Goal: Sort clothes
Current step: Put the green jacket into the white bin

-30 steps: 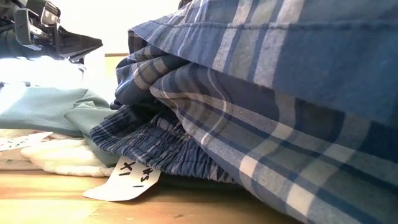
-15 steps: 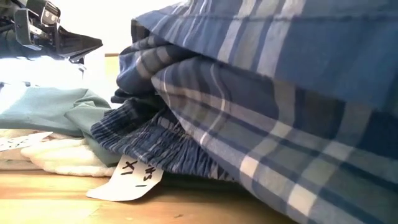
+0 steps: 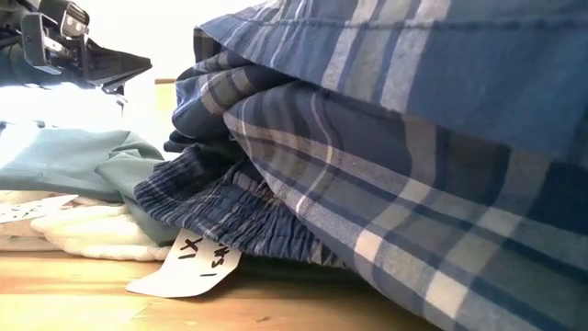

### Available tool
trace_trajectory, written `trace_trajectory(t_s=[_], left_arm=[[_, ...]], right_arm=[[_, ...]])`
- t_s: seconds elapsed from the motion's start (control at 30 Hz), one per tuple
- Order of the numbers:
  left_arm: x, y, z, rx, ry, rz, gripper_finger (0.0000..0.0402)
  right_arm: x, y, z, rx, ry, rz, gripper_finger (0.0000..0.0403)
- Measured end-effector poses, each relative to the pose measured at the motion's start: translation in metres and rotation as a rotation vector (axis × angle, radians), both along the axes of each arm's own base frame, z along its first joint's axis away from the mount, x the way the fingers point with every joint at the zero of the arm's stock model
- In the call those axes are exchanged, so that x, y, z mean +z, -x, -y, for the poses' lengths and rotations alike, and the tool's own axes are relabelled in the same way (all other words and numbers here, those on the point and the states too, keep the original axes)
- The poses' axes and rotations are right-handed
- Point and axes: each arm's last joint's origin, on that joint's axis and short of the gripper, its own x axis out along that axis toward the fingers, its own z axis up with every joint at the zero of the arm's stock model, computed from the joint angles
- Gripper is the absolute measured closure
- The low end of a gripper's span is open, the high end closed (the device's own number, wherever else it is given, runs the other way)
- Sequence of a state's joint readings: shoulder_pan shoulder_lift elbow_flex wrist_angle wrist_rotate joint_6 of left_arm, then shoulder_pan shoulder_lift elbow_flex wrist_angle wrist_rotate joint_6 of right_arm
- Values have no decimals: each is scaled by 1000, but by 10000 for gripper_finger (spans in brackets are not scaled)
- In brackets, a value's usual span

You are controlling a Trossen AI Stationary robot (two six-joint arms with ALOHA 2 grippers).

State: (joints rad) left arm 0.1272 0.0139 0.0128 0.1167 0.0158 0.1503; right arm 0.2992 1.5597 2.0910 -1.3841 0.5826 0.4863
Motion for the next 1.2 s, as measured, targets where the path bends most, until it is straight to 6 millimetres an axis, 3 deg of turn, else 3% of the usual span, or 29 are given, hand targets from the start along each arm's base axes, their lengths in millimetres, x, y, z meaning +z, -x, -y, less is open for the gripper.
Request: trace_trajectory(t_s=[0.3,0.4,0.53,0.63,0.8,1.03,1.2], left_arm=[[0,0,0,1,0,-1,400],[0,0,0,1,0,0,400],[0,0,0,2,0,0,400],[0,0,0,2,0,0,400],[0,0,0,2,0,0,400],[0,0,0,2,0,0,400],[0,0,0,2,0,0,400]], right_arm=[[123,1,33,23,627,681,398],[146,0,50,138,773,961,398],[157,-11,79,244,927,1251,398],[150,-30,108,205,909,1332,398],[116,-73,162,180,668,1222,398],[39,-130,211,185,356,803,398],[-11,-141,228,159,189,455,398]])
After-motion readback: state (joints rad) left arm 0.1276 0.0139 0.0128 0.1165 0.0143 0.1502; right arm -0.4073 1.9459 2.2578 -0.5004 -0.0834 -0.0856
